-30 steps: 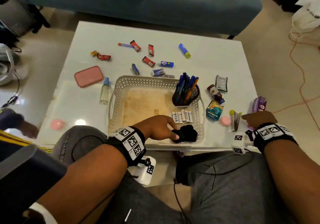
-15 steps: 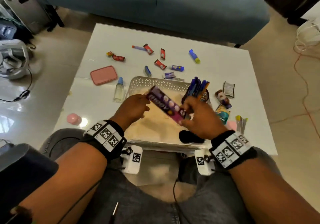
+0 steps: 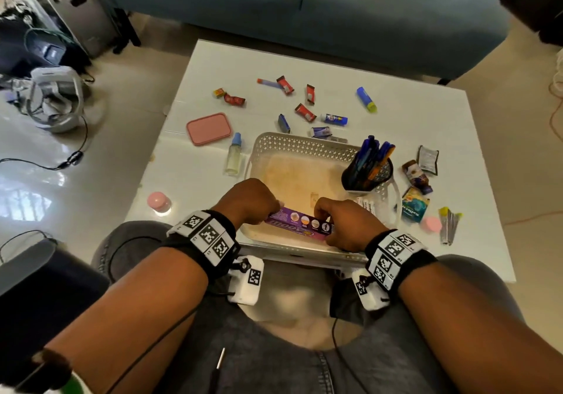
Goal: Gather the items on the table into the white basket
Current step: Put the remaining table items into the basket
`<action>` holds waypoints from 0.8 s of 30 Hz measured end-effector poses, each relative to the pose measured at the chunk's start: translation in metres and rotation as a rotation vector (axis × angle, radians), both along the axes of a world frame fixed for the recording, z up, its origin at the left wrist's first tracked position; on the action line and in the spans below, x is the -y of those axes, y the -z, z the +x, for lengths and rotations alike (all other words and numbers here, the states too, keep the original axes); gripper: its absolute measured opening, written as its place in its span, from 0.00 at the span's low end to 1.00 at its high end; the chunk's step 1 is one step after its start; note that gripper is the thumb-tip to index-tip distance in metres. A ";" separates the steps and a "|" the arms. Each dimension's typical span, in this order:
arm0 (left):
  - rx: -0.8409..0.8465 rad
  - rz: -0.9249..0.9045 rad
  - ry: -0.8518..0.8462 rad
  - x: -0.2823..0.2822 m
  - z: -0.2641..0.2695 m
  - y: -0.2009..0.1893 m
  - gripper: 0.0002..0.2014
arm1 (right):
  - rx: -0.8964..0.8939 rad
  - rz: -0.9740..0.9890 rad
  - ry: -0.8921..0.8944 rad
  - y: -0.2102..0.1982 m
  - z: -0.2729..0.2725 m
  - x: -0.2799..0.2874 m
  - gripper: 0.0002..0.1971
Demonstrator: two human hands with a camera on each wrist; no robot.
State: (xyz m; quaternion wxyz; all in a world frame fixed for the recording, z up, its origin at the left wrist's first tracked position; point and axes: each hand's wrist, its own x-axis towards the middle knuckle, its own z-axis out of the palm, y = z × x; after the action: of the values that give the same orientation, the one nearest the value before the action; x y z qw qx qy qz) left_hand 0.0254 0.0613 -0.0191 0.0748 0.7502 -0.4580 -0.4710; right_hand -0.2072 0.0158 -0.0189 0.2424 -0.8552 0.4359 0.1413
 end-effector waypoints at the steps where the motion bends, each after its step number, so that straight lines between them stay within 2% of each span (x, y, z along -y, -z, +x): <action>1: 0.049 0.016 0.056 0.000 -0.002 0.002 0.14 | -0.008 -0.002 -0.012 0.001 -0.001 -0.001 0.22; 5: 0.192 0.037 0.245 0.002 -0.007 0.006 0.14 | -0.007 0.000 -0.029 0.006 -0.003 -0.001 0.23; 8: 0.211 0.030 0.274 0.003 -0.006 0.013 0.18 | -0.013 0.011 -0.040 0.005 -0.002 0.000 0.24; 12: 0.198 0.019 0.239 0.005 -0.006 0.019 0.24 | -0.021 0.017 -0.069 0.004 -0.001 0.000 0.24; 20: 0.184 -0.084 0.120 0.006 -0.016 -0.002 0.31 | 0.017 0.078 -0.047 0.004 -0.001 0.003 0.24; 22: 0.136 -0.140 0.033 0.007 -0.013 -0.012 0.30 | 0.060 0.091 -0.007 0.005 -0.004 0.005 0.22; 24: 0.018 -0.207 -0.122 0.017 -0.005 -0.029 0.27 | 0.134 0.087 0.069 0.003 -0.007 0.010 0.20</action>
State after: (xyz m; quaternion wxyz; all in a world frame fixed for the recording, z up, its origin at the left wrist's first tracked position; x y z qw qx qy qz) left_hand 0.0200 0.0441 0.0100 0.1763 0.7689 -0.4585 -0.4091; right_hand -0.2145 0.0060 -0.0224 0.3126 -0.8358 0.4415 0.0942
